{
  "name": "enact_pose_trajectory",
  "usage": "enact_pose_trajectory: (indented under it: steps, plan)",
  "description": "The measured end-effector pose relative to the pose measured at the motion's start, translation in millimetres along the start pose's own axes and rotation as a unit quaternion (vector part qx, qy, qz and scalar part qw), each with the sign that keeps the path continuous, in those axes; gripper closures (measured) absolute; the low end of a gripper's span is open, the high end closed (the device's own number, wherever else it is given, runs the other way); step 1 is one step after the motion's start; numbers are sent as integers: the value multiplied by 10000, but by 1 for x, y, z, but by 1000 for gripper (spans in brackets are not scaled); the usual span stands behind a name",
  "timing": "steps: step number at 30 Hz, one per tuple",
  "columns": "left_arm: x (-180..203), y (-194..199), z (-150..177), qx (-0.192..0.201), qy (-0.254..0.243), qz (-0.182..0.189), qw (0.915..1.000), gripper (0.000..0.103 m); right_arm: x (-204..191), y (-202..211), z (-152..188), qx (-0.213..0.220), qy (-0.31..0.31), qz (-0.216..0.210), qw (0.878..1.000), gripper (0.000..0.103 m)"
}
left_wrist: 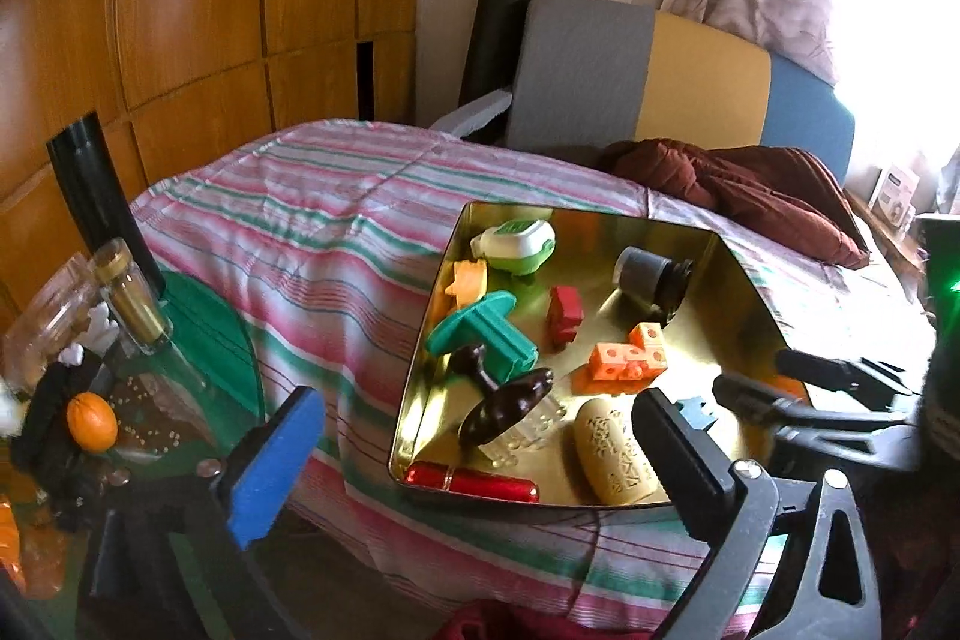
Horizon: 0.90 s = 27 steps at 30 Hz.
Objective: Organize rigid objects
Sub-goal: 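Withdraw both tools from the gold tray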
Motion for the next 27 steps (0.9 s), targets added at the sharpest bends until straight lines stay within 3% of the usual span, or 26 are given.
enact_pose_trajectory:
  steps: [3,7,13,23,27]
  plan:
    - [9,8,0,85,-95,-112,9999,0,8,17,5,269,-360,211,9988,30]
    - [18,17,1,154,-86,-163,9997,0,18,27,12,373,-651,408,9963,30]
    - [26,24,5,183,-52,-517,9985,0,25,36,23,528,-893,529,9932,30]
    - [31,28,11,106,-58,-400,9991,0,22,51,29,716,-897,541,9919,30]
    - [33,33,12,274,-126,-453,9985,0,18,51,29,704,-866,554,9922,30]
Point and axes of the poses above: each gripper's, at about its wrist camera, not at the fingertips, and y roughly against the way its jaws point, x to its right, z to its underside, the point moved 5 cm from there along -y, roughly the way its jaws point, and after that the axes turned 15 degrees about -x, right-handed, at the moved point
